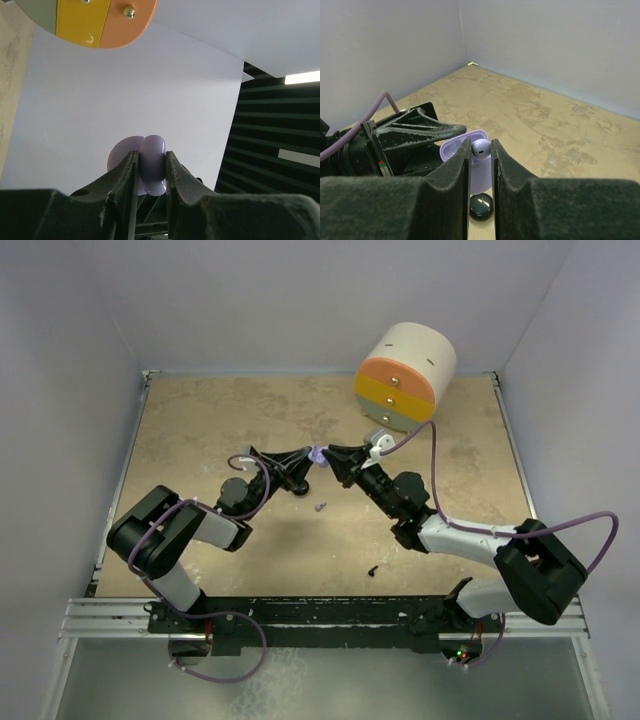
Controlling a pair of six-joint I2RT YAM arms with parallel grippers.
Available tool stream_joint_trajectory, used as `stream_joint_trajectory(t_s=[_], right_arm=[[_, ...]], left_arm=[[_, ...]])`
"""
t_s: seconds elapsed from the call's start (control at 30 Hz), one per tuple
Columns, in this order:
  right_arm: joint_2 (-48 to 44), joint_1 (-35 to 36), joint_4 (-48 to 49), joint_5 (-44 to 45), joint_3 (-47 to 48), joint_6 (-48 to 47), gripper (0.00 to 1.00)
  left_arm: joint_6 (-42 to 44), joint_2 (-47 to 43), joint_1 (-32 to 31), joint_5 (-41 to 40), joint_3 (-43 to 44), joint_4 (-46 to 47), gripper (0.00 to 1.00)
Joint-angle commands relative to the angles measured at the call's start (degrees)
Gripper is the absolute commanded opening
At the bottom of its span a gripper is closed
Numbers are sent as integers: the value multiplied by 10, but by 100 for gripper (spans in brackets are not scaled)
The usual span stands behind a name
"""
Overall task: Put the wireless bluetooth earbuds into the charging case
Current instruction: Place the earbud in the charging case.
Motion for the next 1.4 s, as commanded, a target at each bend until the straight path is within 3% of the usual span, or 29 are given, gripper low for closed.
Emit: stream_joint_trajectory(t_s=[0.0,0.3,0.43,0.53,0.7,0.77,0.9,1.0,1.13,1.37], right_arm=[[-23,0,11,2,-4,-16,0],[-23,-1,-24,-5,6,-20,2],[-16,0,-47,-18,22,-7,21],[-22,0,-52,-30,26,1,29],[-57,0,-54,-36,21,13,64],[-71,0,-71,-35,24,21,70],[-99,0,-94,3,30,36,84],[-105,-2,-158,97,57,64,97],[-53,-11,-315,203,137,79,100],[-57,-25,-347,237,129,99,100]], left_arm=[[-37,-11,-1,1,24,29,0],[-33,-5,-1,4,34,22,0],[-33,-1,-1,4,36,22,0],[-31,4,-1,4,36,24,0],[-18,18,3,11,39,23,0],[-13,27,4,14,40,27,0],[2,44,6,27,44,33,0],[19,48,6,37,45,26,0],[46,41,7,51,46,2,0],[100,0,18,76,44,-67,0]])
